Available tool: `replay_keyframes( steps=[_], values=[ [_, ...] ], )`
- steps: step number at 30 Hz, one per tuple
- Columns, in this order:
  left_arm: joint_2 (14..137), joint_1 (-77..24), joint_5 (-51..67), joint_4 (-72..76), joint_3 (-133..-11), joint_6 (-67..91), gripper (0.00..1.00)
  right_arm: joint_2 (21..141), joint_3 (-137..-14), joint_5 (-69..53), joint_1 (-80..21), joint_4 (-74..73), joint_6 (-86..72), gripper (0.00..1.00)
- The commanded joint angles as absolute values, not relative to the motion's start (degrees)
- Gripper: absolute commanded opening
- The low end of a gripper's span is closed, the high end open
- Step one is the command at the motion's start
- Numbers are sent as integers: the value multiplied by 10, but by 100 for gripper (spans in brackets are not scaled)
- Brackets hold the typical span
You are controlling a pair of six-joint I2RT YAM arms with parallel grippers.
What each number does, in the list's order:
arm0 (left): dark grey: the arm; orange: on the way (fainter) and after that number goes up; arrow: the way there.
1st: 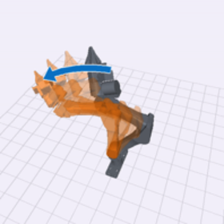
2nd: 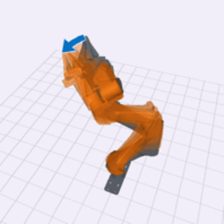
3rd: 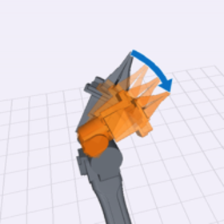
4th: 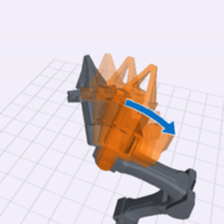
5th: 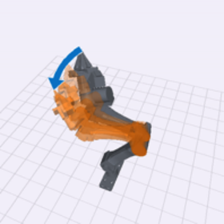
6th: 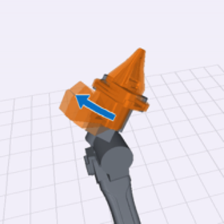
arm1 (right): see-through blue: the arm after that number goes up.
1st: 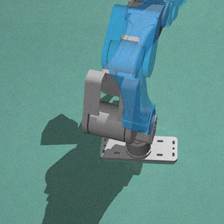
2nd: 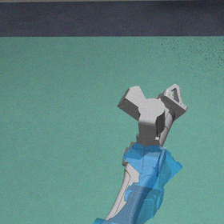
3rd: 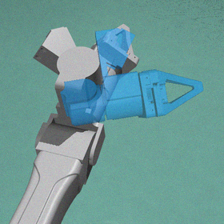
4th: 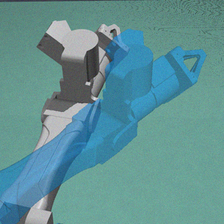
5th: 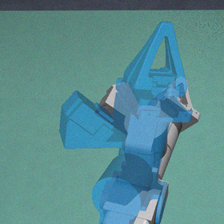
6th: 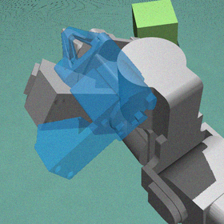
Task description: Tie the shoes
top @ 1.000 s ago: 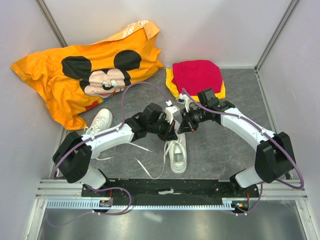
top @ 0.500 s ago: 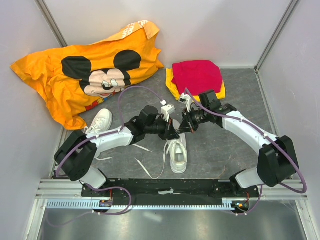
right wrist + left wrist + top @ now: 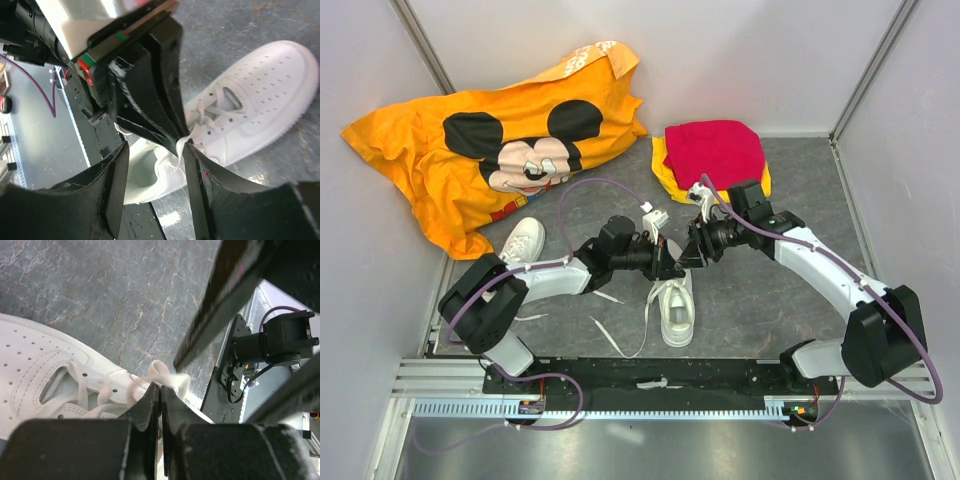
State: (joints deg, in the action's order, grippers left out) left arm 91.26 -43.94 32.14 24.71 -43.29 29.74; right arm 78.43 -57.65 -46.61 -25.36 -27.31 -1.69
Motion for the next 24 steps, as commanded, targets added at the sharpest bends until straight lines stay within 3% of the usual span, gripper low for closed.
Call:
replay_keyframes(
  steps=[1, 6, 12, 24],
  values=[
    [914, -438, 347, 301, -426, 310, 5, 766, -582, -474, -214, -279, -20, 56],
    [920, -434, 349, 301, -427, 311, 2, 807, -575, -553, -154, -278, -51, 51],
    [921, -433, 352, 301, -428, 310, 1, 833, -555, -541, -142, -284, -28, 42],
    [930, -432, 362, 303, -436, 303, 2, 880, -541, -584, -148, -246, -83, 42]
  ],
)
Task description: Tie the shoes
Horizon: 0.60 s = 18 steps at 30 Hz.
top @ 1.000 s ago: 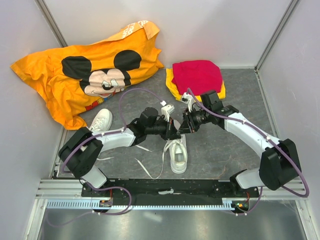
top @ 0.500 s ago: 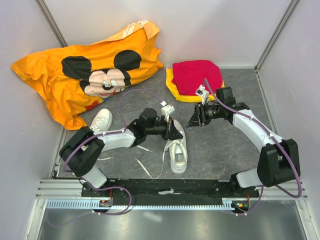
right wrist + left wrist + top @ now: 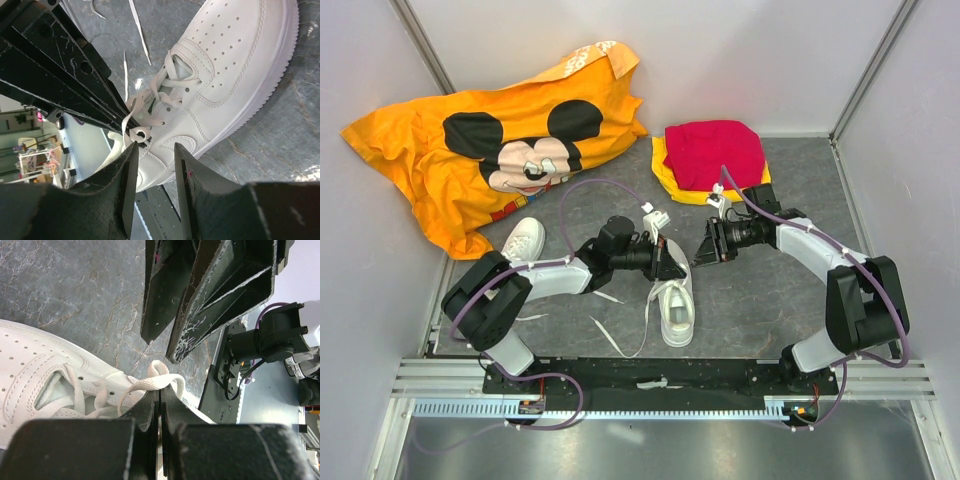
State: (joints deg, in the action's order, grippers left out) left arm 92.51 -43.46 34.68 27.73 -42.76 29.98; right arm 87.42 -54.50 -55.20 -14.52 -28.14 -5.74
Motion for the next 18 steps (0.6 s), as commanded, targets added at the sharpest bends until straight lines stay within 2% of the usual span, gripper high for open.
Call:
replay_keyframes(
  steps=[1, 18],
  values=[
    [930, -432, 360, 303, -436, 303, 2, 882, -538, -584, -147, -241, -85, 42],
    [934, -433, 379, 313, -441, 297, 2, 889, -505, -614, -149, -147, -168, 42]
  ],
)
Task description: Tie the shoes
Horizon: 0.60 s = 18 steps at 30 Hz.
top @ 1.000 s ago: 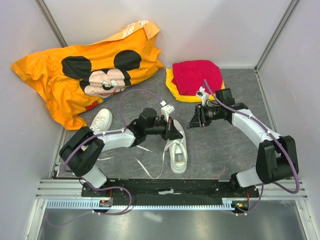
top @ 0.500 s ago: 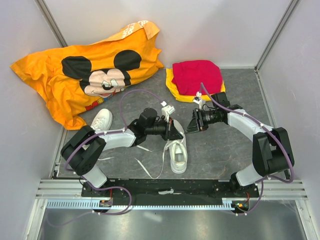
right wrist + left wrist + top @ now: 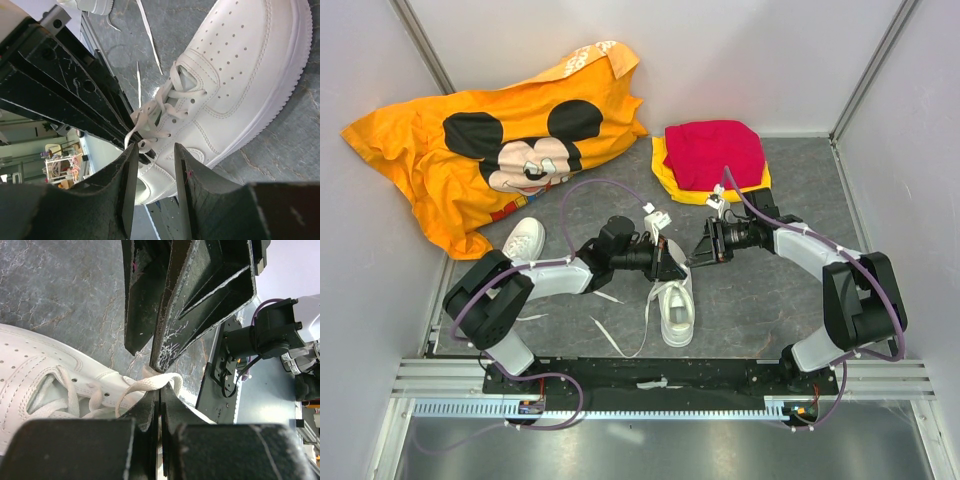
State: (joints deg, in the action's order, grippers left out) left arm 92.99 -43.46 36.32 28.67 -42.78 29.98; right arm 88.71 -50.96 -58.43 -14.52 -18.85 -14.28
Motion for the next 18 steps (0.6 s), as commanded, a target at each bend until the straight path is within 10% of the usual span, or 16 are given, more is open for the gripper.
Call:
replay_keyframes(
  steps=[1, 11, 16, 18],
  values=[
    [934, -432, 377, 313, -441, 298, 2, 889, -503, -620, -149, -145, -169, 42],
    [934, -432, 376, 315, -441, 297, 1, 877, -495, -635, -163, -145, -176, 36],
    [935, -432, 375, 312, -442, 295, 2, 870, -497, -635, -166, -142, -174, 0],
    [933, -432, 375, 307, -443, 294, 2, 867, -501, -634, -167, -143, -173, 0]
  ],
)
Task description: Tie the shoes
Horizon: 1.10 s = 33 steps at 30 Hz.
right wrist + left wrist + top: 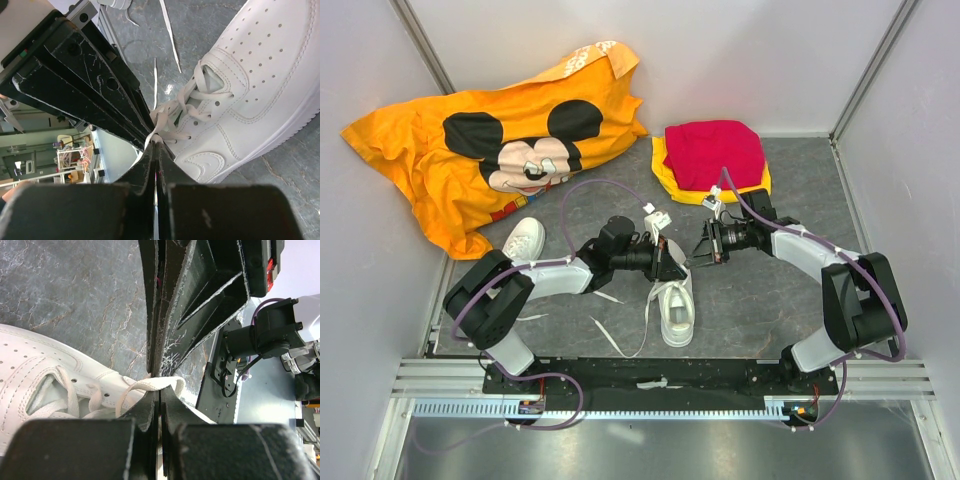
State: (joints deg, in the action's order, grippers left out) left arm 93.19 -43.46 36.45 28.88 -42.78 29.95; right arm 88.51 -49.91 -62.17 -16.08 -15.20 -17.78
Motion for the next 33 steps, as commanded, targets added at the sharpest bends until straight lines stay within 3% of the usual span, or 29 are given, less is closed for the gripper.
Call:
replay_keyframes(
  steps=[1, 4, 13, 25, 33],
  values=[
    [930, -432, 374, 302, -444, 289, 4, 864, -502, -629, -167, -144, -171, 0],
    [917, -432, 373, 280, -447, 281, 9, 847, -508, -603, -163, -147, -166, 0],
    [849, -432, 358, 139, -461, 240, 40, 815, -528, -541, -156, -161, -147, 0],
    [711, -390, 362, 11, -439, 137, 49, 804, -570, -530, -155, -163, -134, 0],
    [754, -363, 353, 45, -504, 86, 55, 790, -593, -533, -182, -164, -133, 0]
  ],
)
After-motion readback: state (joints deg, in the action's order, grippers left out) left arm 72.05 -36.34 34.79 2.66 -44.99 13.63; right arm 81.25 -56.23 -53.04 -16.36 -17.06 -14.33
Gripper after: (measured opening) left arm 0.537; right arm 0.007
